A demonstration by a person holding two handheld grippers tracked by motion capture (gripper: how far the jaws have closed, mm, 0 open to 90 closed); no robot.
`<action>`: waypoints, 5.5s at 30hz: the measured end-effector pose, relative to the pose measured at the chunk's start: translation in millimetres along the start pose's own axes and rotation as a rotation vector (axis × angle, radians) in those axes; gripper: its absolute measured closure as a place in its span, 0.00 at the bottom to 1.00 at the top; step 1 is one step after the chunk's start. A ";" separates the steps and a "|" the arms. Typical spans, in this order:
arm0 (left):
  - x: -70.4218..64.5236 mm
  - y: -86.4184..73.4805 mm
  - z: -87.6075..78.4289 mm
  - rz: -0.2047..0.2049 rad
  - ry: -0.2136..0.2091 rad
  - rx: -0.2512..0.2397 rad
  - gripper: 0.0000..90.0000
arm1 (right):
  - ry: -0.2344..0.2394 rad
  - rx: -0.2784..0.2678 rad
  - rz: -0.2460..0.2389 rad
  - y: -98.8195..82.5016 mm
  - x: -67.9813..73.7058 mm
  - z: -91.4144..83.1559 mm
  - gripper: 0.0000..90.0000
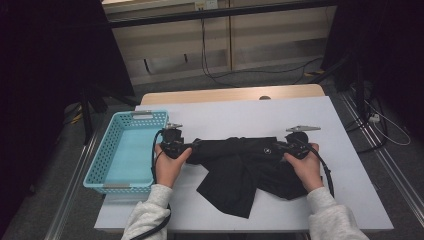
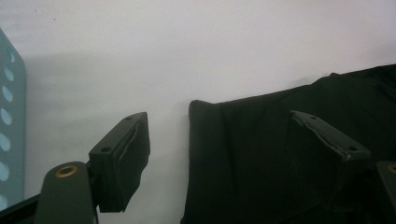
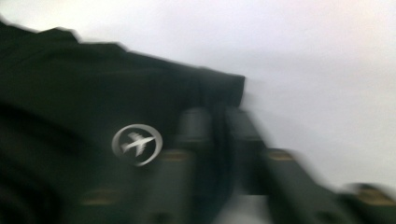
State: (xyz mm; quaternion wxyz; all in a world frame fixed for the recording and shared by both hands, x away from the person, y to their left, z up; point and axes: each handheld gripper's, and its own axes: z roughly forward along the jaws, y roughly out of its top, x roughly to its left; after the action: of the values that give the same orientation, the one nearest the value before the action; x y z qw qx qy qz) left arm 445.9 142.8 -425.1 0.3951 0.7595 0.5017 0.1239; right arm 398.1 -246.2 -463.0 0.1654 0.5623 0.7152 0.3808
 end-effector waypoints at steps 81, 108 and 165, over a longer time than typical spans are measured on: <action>-14.0 -3.6 34.9 0.131 -0.081 0.061 0.44 | -0.165 0.007 0.017 -15.6 -18.6 -26.0 0.56; -17.0 -9.5 38.7 0.093 -0.153 0.126 0.87 | -0.170 0.005 0.005 -17.5 -13.4 -25.9 0.59; 2.3 17.4 -17.0 -0.019 -0.146 -0.181 0.96 | 0.103 -0.303 0.040 19.1 -10.6 -63.1 0.95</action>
State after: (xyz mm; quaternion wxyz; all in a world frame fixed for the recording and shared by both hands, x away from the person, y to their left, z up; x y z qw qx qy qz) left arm 448.6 149.7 -401.8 0.4987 0.7231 0.4654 0.1091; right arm 372.4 -277.2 -409.7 0.2037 0.5246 0.6460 0.5158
